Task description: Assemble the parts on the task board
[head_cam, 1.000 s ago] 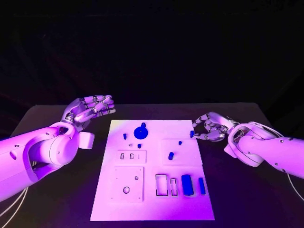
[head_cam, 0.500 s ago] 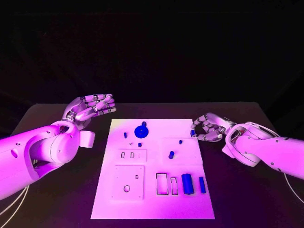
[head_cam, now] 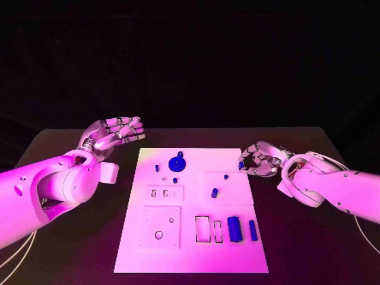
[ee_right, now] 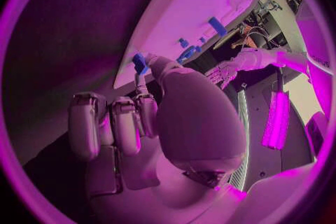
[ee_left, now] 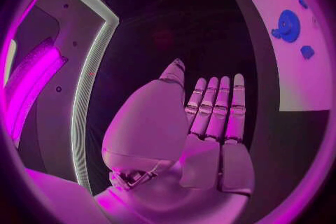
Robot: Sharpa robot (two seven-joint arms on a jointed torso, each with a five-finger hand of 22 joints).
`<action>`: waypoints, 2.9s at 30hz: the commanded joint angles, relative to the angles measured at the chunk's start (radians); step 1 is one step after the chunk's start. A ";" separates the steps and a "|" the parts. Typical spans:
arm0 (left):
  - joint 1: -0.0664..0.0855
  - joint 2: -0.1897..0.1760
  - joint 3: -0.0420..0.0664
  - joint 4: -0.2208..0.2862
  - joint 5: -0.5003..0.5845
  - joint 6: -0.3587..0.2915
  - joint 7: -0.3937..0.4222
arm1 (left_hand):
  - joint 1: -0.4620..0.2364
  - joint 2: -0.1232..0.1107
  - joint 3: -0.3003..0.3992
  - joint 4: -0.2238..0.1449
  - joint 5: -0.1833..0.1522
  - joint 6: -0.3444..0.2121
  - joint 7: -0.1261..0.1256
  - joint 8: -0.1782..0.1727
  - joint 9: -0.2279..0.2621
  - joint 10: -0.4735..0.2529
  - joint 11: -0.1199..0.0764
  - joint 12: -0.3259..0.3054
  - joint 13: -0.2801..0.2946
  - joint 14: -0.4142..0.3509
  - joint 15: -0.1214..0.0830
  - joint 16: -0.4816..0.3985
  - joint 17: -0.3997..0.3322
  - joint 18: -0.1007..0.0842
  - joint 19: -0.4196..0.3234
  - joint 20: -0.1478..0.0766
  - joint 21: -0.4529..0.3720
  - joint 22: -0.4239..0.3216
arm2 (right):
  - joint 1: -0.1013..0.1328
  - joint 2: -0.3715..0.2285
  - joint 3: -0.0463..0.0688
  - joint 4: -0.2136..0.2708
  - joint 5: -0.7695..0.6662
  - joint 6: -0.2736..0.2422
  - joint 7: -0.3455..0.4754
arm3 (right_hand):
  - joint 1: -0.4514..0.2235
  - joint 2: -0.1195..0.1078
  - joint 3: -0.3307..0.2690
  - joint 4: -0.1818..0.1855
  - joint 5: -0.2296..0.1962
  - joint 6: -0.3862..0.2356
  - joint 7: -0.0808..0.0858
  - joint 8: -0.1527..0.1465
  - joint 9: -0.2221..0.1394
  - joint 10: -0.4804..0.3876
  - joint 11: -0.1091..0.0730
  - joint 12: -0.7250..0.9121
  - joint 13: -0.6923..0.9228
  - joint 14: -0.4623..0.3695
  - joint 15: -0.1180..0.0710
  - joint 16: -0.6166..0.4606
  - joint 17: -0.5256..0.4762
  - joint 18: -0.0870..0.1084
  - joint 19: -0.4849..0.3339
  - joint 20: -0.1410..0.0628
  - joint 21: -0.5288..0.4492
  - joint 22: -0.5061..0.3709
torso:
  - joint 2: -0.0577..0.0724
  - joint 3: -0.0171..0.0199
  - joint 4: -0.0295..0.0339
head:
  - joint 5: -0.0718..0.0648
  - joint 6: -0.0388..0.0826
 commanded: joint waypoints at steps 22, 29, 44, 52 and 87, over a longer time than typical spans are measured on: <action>0.001 -0.003 0.001 0.002 0.003 0.016 0.003 | 0.005 0.002 -0.006 0.000 -0.004 -0.005 0.063 -0.002 -0.001 -0.007 0.000 0.000 -0.001 -0.007 0.000 -0.005 -0.002 -0.004 -0.004 0.002 -0.005 0.001 | -0.003 0.014 0.000 -0.017 -0.023 0.012 -0.005 | -0.006 0.031 0.037 0.001 0.000 0.035 -0.011 0.023 0.005 0.011 -0.010 0.010 0.106 0.097 -0.015 0.004 0.223 -0.009 0.018 -0.009 0.014 0.158 | 0.000 0.0008 0.0006 | 0.000 -0.001; 0.001 -0.004 0.001 0.002 0.003 0.016 0.003 | 0.005 0.003 -0.007 0.001 -0.004 -0.005 0.064 -0.002 -0.001 -0.007 0.001 0.000 -0.001 -0.008 0.000 -0.006 -0.002 -0.004 -0.004 0.001 -0.005 0.001 | -0.003 0.015 0.000 -0.011 -0.018 -0.005 0.007 | -0.005 0.046 0.069 -0.005 0.001 0.049 -0.019 0.036 0.009 0.017 -0.018 0.013 0.111 0.098 -0.021 0.005 0.225 -0.010 0.023 -0.015 0.019 0.163 | 0.000 0.0009 0.0003 | 0.000 -0.001; 0.001 -0.006 0.001 0.002 0.003 0.018 0.001 | 0.005 0.003 -0.007 0.001 -0.004 -0.005 0.064 -0.002 -0.001 -0.007 0.001 0.000 -0.001 -0.008 0.000 -0.006 -0.003 -0.004 -0.004 0.001 -0.005 0.001 | 0.005 0.012 0.002 0.031 -0.017 -0.074 -0.063 | -0.023 0.044 0.086 -0.005 -0.001 0.058 -0.025 0.049 0.013 0.021 -0.024 0.015 0.114 0.098 -0.027 0.005 0.226 -0.012 0.028 -0.020 0.026 0.170 | -0.002 0.0003 -0.0019 | 0.002 -0.001; 0.001 -0.002 0.000 0.001 0.003 0.018 -0.001 | 0.005 0.003 -0.007 0.001 -0.004 -0.005 0.064 -0.002 -0.001 -0.007 0.001 0.000 -0.001 -0.008 0.000 -0.006 -0.003 -0.004 -0.004 0.001 -0.005 0.001 | 0.053 0.024 0.004 0.120 -0.027 -0.096 -0.183 | -0.025 0.051 0.096 -0.006 0.000 0.054 -0.026 0.050 0.014 0.017 -0.024 0.010 0.109 0.098 -0.028 0.005 0.225 -0.014 0.032 -0.022 0.030 0.174 | -0.006 -0.0016 -0.0022 | 0.004 -0.002; 0.001 0.029 -0.001 -0.010 0.006 0.034 -0.017 | 0.005 0.003 -0.007 0.001 -0.004 -0.005 0.063 -0.002 -0.001 -0.007 0.001 0.001 -0.001 -0.009 0.001 -0.008 -0.004 -0.004 -0.003 0.001 -0.004 0.001 | -0.025 0.330 -0.006 0.197 -0.247 -0.073 -0.414 | -0.030 0.058 0.109 -0.009 -0.001 0.049 -0.025 0.052 0.015 0.017 -0.024 0.008 0.109 0.096 -0.029 0.003 0.218 -0.014 0.032 -0.023 0.029 0.174 | -0.016 -0.0075 0.0022 | 0.080 -0.039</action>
